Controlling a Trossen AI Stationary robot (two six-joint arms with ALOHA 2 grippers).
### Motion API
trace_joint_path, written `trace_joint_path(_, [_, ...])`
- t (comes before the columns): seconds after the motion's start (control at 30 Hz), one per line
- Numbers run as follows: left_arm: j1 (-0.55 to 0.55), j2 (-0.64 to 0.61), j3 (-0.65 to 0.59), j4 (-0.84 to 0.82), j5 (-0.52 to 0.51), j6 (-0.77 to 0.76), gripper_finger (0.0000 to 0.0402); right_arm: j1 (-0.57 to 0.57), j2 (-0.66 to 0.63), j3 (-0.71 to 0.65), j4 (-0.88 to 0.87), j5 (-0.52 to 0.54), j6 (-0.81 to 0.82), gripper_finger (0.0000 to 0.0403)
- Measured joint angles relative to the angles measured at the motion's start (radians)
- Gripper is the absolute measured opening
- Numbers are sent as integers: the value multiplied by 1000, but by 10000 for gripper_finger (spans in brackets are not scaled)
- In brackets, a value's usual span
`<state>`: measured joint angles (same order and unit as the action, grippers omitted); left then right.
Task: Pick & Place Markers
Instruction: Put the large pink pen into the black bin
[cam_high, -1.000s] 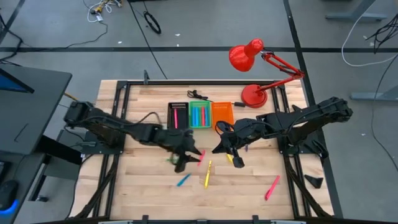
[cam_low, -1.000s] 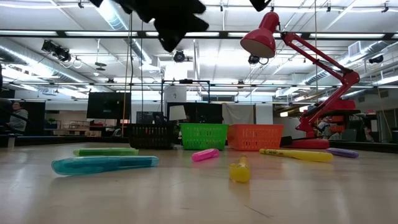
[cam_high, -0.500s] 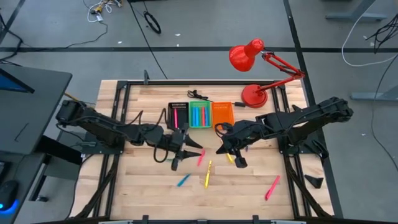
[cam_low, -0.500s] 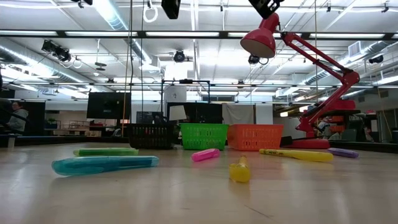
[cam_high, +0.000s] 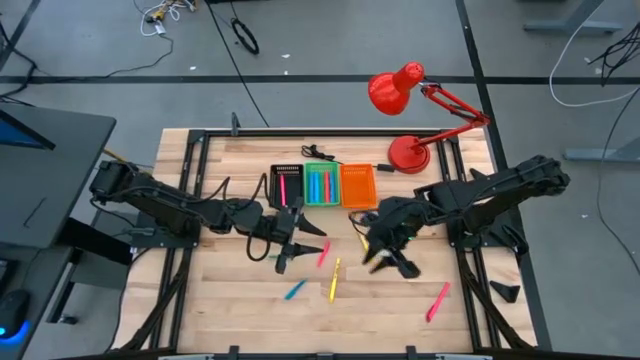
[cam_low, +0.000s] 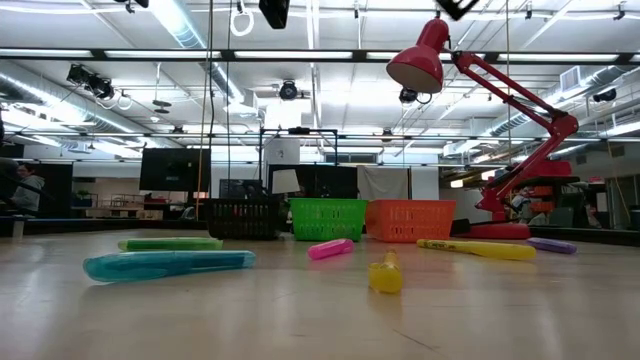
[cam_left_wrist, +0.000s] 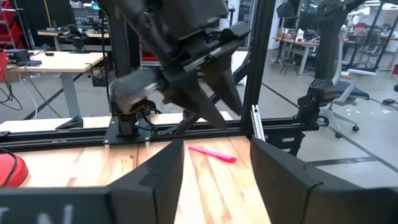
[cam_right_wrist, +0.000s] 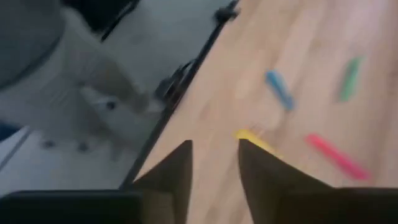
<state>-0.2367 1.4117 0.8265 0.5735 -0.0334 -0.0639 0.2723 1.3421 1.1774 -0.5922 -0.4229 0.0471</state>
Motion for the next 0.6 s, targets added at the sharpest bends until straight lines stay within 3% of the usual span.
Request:
trace_joint_path(0.13, [0,0,0,-3,0,-22,226,74,-35,0,-111,44,-5,173])
trace_joint_path(0.27, [0,0,0,-4,0,-54,247,155,-72,0,-214,131,38,180])
trace_joint_path(0.6, [0,0,0,-3,0,-56,248,361,-124,0,-423,198,217,180])
